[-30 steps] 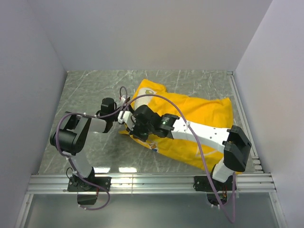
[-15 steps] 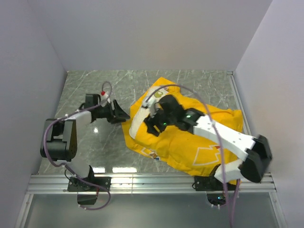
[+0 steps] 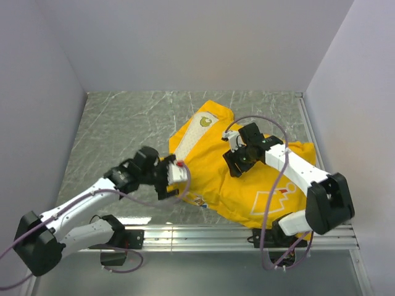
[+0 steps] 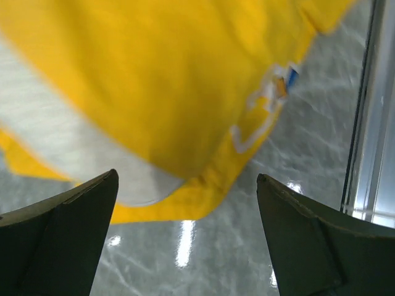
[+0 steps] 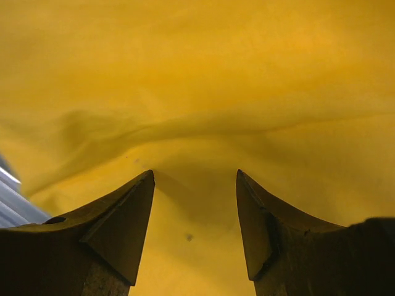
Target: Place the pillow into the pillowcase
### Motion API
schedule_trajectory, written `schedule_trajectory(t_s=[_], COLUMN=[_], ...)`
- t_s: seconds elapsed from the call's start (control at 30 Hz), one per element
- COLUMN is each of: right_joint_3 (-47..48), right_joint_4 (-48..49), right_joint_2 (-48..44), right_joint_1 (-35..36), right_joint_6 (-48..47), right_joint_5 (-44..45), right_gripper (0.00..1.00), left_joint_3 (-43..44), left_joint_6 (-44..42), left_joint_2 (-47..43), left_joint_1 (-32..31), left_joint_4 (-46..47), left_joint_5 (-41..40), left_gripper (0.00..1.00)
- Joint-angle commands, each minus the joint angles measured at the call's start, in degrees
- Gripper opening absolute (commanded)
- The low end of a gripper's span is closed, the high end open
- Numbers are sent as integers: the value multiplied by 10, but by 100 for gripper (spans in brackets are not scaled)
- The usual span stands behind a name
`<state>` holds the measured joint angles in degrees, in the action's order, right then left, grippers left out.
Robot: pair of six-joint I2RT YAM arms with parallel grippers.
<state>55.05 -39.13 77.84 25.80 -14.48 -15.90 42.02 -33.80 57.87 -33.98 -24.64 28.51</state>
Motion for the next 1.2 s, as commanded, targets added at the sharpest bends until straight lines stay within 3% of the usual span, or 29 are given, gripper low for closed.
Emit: schedule_trajectory(t_s=[0.0,0.13,0.17,0.27,0.3,0.4,0.43,0.5,0.53,0.67,0.7,0.73,0.87,0.97,1.0,1.07,1.1,1.17], right_joint_3=[13,38,42,66,80,102,110,135,146,204,216,226,321,418,447,523,542,583], right_joint_4=[8,14,18,6,1,-13,-21,-42,-48,-69,-74,-79,-109,-102,-96,-83,-75,-60], right_joint_2=[41,91,99,101,96,72,66,51,45,-4,-9,-13,-14,1,7,29,34,51], right_joint_1=[-21,-27,-27,-30,-34,-42,-52,-71,-93,-165,-183,-200,-291,-357,-384,-404,-412,-414], right_joint_6=[-13,-31,-40,-51,-53,-57,-60,-56,-60,-70,-74,-85,-102,-88,-80,-62,-57,-56], right_joint_5=[-17,-30,-33,-42,-52,-66,-81,-98,-107,-102,-99,-99,-94,-77,-64,-57,-35,-23], right_gripper=[63,62,62,62,62,63,64,64,64,65,65,65,66,68,68,72,73,74], left_joint_3=[-61,-107,-114,-128,-125,-86,-75,-38,-23,123,158,194,408,492,506,511,498,443], left_joint_6=[-93,-123,-126,-130,-131,-123,-113,-95,-72,-13,36,59,187,319,367,510,630,768], left_joint_2=[-3,60,104,180,196,239,241,234,227,140,127,120,134,151,160,178,182,196], left_joint_1=[-109,-200,-210,-235,-239,-240,-240,-240,-240,-239,-238,-231,-179,-100,-46,10,64,117], left_joint_4=[75,201,260,317,337,305,288,248,184,9,-16,-75,-164,-131,-116,-59,34,146], left_joint_5=[-126,-248,-266,-325,-341,-366,-363,-334,-320,-200,-137,-99,70,178,208,275,294,329], left_gripper=[99,99,99,99,95,58,31,7,0,0,0,0,0,0,0,0,0,0])
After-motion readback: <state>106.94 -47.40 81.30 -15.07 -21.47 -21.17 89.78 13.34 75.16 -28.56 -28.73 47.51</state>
